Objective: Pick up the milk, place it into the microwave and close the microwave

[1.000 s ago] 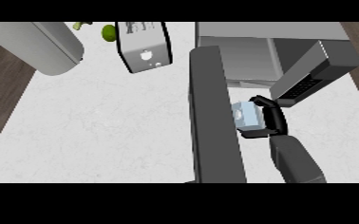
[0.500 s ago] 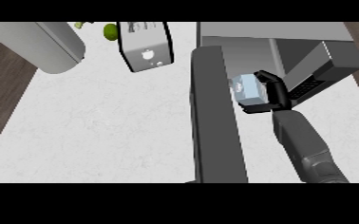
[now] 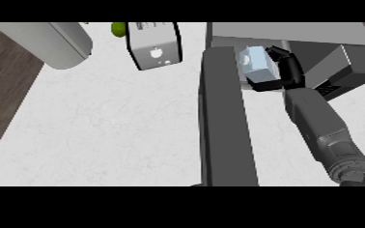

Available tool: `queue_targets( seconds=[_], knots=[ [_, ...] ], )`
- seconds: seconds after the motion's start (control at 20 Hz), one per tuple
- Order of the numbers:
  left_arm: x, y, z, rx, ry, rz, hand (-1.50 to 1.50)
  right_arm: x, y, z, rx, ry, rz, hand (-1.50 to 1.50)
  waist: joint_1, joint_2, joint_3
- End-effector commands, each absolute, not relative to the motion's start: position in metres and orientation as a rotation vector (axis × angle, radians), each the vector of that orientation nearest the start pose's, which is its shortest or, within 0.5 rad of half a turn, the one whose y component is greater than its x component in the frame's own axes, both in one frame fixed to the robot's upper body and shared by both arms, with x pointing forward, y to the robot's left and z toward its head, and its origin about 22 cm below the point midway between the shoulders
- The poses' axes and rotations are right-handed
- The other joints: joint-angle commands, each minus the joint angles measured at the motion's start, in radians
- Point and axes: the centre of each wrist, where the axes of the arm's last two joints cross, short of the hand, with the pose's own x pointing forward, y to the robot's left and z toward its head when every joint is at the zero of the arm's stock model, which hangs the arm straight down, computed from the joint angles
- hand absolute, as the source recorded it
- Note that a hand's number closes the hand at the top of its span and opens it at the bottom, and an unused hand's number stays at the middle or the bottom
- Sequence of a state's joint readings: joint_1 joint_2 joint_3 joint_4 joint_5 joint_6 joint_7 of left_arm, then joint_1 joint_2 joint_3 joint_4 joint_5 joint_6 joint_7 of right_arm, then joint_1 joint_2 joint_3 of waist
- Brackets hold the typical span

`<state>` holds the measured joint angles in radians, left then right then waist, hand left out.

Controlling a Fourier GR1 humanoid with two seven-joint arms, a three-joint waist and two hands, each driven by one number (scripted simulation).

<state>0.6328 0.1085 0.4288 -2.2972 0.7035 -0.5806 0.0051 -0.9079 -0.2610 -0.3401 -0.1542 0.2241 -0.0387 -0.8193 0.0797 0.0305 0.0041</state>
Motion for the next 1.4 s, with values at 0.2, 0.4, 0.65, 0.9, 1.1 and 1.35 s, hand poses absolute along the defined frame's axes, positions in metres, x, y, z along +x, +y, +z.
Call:
queue_targets(
  seconds=[0.2, 0.4, 0.65, 0.9, 1.1, 1.35],
  knots=[
    [0.076, 0.341, 0.111, -0.295, -1.947, -0.024, -1.5, 0.424, -0.284, 0.021, -0.478, -1.848, 0.316, 1.5, 0.042, 0.025, 0.002],
    [0.08, 0.34, 0.114, -0.309, -1.948, -0.039, -1.5, 0.426, -0.285, 0.025, -0.56, -1.827, 0.299, 1.5, 0.057, 0.034, 0.003],
    [0.086, 0.345, 0.115, -0.294, -1.961, -0.047, -1.5, 0.429, -0.3, 0.037, -0.574, -1.829, 0.289, 1.5, 0.068, 0.047, 0.004],
    [0.087, 0.342, 0.117, -0.309, -1.967, -0.058, -1.5, 0.426, -0.307, 0.035, -0.65, -1.817, 0.247, 1.5, 0.092, 0.058, 0.007],
    [0.093, 0.345, 0.117, -0.307, -1.969, -0.074, -1.5, 0.433, -0.313, 0.054, -0.665, -1.825, 0.225, 1.5, 0.1, 0.064, 0.006],
    [0.096, 0.347, 0.117, -0.304, -1.979, -0.071, -1.5, 0.43, -0.326, 0.058, -0.696, -1.831, 0.231, 1.5, 0.103, 0.07, 0.007]
  ],
)
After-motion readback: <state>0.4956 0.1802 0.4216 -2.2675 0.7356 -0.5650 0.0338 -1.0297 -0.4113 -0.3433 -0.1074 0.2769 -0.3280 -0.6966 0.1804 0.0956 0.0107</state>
